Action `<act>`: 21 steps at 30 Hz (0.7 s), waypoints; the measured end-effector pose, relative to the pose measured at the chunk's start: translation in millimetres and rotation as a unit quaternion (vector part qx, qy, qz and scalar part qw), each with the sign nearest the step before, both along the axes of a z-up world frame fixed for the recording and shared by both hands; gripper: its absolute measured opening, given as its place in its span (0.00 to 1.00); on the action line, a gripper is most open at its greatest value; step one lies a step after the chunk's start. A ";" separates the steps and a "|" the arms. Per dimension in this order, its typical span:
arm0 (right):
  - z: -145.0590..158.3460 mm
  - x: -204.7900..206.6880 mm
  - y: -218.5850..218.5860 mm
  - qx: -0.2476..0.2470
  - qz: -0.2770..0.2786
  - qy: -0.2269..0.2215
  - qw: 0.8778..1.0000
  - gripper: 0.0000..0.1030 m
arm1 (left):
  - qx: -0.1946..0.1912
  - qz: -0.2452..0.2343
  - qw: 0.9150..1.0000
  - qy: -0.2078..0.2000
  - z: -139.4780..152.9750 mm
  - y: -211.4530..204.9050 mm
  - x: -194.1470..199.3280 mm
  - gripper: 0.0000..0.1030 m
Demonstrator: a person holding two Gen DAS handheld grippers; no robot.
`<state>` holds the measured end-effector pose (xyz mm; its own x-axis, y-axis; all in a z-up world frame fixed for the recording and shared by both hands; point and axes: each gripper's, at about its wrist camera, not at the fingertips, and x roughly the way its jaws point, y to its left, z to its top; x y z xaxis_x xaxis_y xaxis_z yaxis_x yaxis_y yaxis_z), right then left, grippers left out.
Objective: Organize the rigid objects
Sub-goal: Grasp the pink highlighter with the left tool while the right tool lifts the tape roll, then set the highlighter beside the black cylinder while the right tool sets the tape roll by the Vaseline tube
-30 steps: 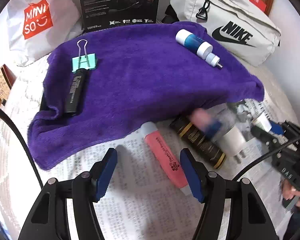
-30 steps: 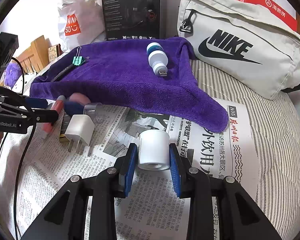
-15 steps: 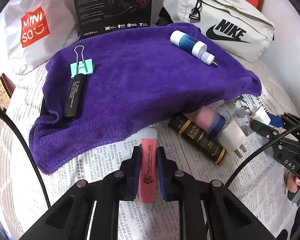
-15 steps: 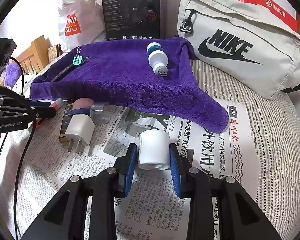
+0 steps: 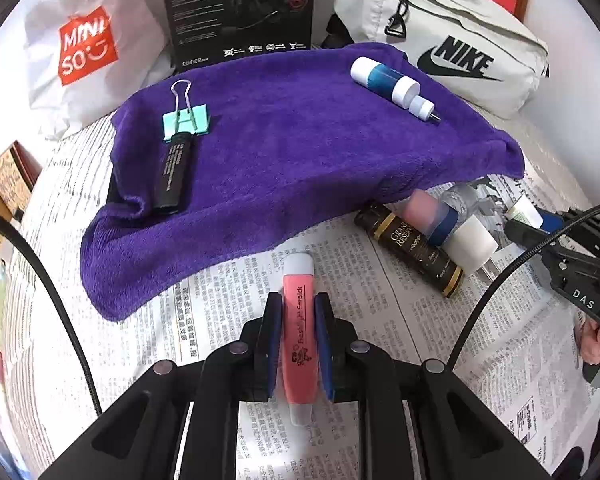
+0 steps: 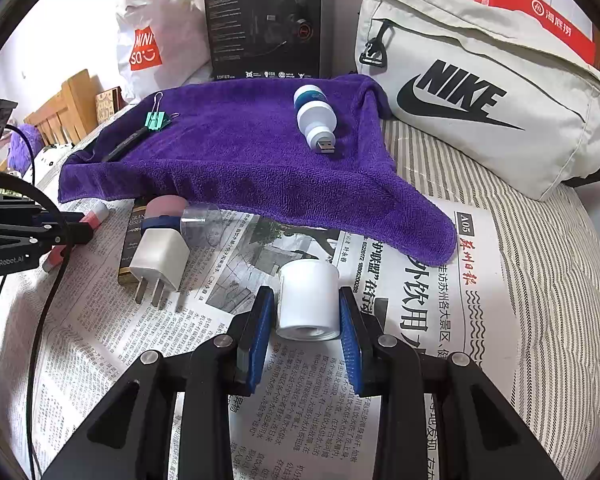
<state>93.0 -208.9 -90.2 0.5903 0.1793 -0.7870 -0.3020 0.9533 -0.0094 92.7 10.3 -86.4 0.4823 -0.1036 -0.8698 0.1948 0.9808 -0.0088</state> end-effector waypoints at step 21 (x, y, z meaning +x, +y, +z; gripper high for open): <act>0.1 0.3 -0.8 0.005 0.000 0.001 1.000 0.32 | -0.015 -0.015 1.000 -0.001 -1.3 5.1 -9.4 0.16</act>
<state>93.3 -209.7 -90.2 0.5885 0.1873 -0.7865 -0.3024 0.9532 0.0007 83.3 15.3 -87.6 0.4802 -0.1441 -0.8652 0.2235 0.9740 -0.0382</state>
